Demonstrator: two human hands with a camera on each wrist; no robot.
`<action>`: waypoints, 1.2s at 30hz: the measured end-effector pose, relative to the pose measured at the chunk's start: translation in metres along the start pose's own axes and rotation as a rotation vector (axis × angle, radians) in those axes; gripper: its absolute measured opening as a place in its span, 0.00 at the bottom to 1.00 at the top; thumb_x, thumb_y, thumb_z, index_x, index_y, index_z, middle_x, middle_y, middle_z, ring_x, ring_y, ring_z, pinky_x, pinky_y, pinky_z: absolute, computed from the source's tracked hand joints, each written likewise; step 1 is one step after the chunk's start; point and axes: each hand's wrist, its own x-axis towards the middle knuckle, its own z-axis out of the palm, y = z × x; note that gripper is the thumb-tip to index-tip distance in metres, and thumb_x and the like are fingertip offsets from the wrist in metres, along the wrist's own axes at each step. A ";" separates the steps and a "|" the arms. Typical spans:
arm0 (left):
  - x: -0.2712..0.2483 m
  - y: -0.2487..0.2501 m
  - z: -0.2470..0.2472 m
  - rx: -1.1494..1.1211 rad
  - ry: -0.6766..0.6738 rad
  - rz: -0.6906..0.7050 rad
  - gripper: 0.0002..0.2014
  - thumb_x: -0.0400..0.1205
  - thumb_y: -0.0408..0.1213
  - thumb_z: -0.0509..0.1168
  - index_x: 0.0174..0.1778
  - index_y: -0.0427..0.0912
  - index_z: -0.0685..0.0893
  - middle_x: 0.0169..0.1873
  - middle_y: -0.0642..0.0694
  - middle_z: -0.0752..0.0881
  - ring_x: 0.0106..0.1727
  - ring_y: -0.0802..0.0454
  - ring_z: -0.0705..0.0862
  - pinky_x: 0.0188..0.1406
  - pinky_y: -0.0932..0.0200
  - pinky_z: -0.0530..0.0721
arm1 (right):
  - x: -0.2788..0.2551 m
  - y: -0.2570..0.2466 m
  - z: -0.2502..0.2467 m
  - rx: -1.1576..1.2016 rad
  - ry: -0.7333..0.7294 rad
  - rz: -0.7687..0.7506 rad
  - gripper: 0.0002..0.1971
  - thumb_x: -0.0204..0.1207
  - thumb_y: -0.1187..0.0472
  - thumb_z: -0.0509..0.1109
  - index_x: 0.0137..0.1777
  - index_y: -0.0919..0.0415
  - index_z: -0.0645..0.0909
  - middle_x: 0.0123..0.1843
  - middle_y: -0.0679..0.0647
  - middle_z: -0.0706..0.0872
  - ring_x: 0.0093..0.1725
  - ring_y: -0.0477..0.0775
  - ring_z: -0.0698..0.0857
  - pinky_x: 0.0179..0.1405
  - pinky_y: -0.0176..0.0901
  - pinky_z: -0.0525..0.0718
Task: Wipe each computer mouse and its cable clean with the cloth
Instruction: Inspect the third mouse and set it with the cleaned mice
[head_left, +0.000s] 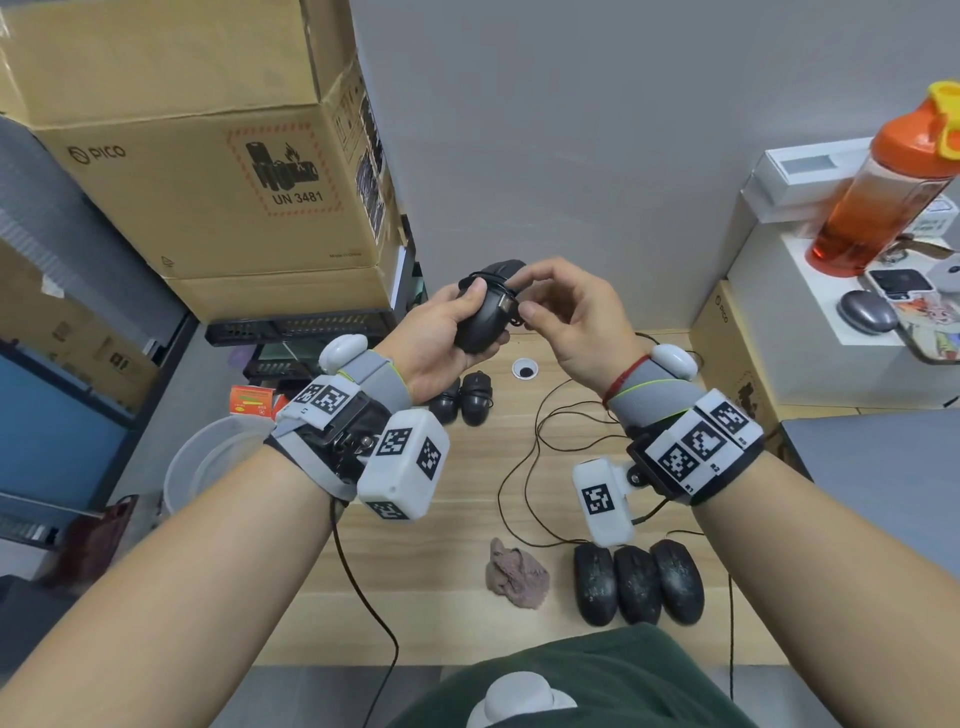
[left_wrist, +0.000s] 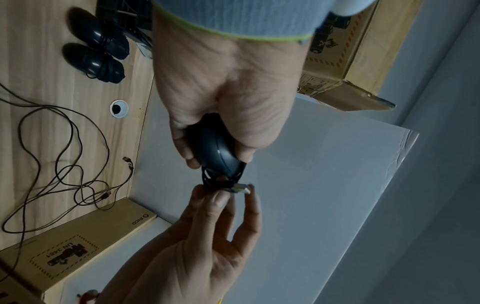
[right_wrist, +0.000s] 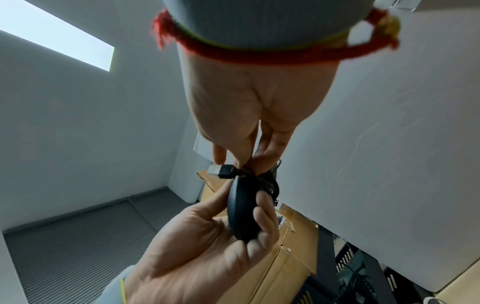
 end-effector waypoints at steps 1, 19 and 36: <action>0.001 0.000 0.000 0.002 0.001 0.007 0.12 0.91 0.44 0.59 0.66 0.41 0.77 0.48 0.42 0.87 0.40 0.47 0.87 0.41 0.57 0.87 | 0.000 0.000 0.001 -0.034 -0.008 -0.015 0.14 0.78 0.68 0.67 0.52 0.48 0.86 0.41 0.56 0.87 0.44 0.63 0.85 0.53 0.64 0.85; 0.004 -0.007 0.000 0.310 -0.050 0.025 0.17 0.90 0.41 0.63 0.73 0.37 0.77 0.51 0.37 0.88 0.43 0.43 0.85 0.47 0.51 0.86 | 0.006 0.004 -0.004 -0.092 0.067 0.084 0.07 0.67 0.60 0.84 0.41 0.52 0.88 0.49 0.48 0.79 0.40 0.38 0.83 0.42 0.34 0.81; 0.032 -0.057 -0.005 0.213 0.248 -0.012 0.24 0.88 0.30 0.65 0.76 0.44 0.63 0.63 0.41 0.82 0.66 0.38 0.86 0.66 0.33 0.85 | 0.000 0.047 0.026 0.100 -0.038 0.561 0.12 0.87 0.59 0.61 0.62 0.64 0.81 0.51 0.59 0.84 0.38 0.51 0.87 0.44 0.41 0.90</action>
